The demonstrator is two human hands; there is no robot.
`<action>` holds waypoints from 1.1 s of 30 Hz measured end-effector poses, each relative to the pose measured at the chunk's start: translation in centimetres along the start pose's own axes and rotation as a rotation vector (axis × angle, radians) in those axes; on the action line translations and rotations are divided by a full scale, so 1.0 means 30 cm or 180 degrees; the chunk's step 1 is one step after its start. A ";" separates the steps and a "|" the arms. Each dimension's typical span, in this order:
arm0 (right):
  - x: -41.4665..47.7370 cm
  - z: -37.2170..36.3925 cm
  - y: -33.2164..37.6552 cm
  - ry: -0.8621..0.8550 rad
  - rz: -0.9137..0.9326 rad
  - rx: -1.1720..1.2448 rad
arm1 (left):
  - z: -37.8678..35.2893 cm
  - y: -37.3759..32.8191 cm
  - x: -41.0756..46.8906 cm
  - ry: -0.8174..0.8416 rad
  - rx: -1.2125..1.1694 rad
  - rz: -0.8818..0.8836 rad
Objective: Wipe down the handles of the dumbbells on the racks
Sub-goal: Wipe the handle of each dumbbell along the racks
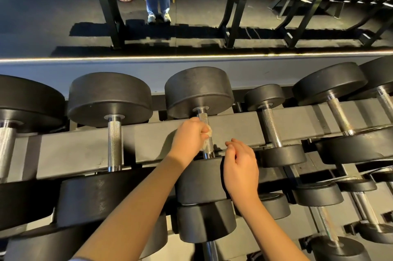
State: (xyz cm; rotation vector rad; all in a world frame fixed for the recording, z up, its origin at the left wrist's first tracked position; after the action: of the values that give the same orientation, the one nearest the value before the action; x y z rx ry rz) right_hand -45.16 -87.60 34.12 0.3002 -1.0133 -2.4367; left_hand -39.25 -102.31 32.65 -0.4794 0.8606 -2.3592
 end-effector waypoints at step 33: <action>0.255 -0.157 0.076 0.1558 -0.0574 -0.0490 | 0.247 -0.015 0.020 -0.0527 0.0358 -0.0298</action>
State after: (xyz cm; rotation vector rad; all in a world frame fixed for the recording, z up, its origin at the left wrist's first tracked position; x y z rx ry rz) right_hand -49.21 -95.74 32.31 0.9136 -0.6019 -2.3982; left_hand -36.17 -105.84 38.42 -0.6706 0.6391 -2.3970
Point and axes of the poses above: each hand's wrist, its own x-axis towards the middle knuckle, its own z-axis out of the back of the hand, y = z × x, the point moved 7 cm from there along x, towards the middle knuckle, and after that the axes turned 8 degrees about -z, right-handed, at the moved point
